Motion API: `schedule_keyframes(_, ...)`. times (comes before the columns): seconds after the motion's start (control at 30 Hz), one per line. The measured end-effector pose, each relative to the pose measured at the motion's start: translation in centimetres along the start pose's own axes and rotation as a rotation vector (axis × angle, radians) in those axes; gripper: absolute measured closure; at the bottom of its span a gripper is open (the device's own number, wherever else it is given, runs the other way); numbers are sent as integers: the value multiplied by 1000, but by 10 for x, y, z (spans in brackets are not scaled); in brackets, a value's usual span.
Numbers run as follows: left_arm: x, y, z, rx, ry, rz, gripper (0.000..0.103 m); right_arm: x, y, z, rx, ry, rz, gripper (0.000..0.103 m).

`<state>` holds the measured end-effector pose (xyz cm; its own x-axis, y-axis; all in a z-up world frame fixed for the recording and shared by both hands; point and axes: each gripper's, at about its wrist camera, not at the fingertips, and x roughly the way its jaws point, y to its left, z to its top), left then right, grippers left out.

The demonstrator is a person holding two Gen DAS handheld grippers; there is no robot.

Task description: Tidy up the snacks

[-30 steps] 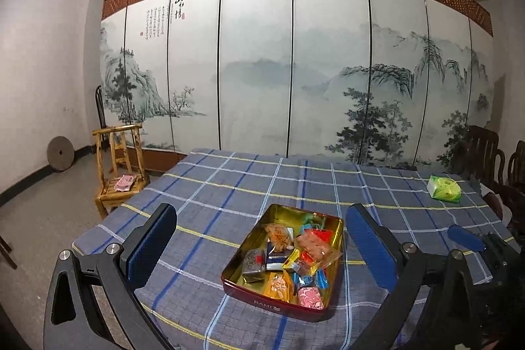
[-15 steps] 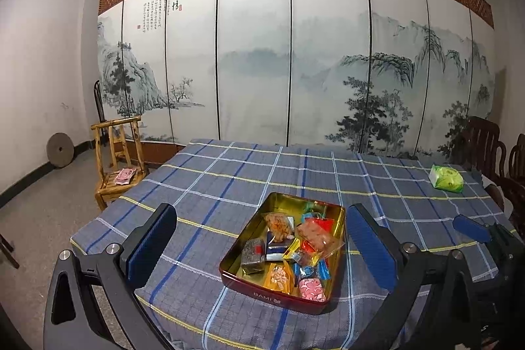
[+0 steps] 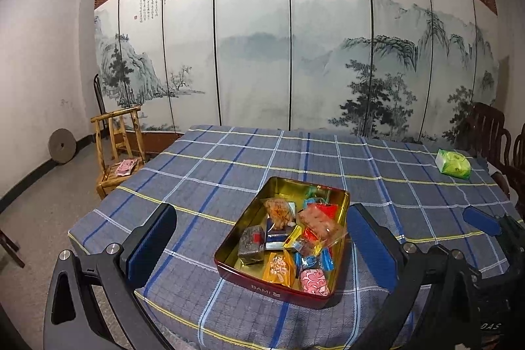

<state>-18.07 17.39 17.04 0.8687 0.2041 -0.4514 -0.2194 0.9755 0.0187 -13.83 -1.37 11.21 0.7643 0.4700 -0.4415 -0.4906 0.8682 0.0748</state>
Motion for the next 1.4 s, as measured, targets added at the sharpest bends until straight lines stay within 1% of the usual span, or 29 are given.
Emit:
schedule_keyframes(0.47, 28, -16, -7, 35, 61, 19, 1, 17, -26, -12, 53, 47, -7, 6)
schedule_keyframes(0.6, 37, -23, -8, 47, 78, 20, 1, 23, -43, -17, 78, 69, -28, 6)
schedule_keyframes(0.73, 45, -32, -9, 59, 90, 17, 1, 22, -61, -19, 111, 64, -46, 6)
schedule_keyframes(1.2, 64, -58, -7, 95, 114, 20, 1, 30, -80, -25, 124, 69, -56, 6)
schedule_keyframes(1.3, 67, -62, -9, 103, 127, 18, 1, 32, -86, -27, 135, 80, -58, 6)
schedule_keyframes(1.4, 71, -67, -9, 115, 136, 20, 1, 36, -100, -32, 157, 97, -66, 6)
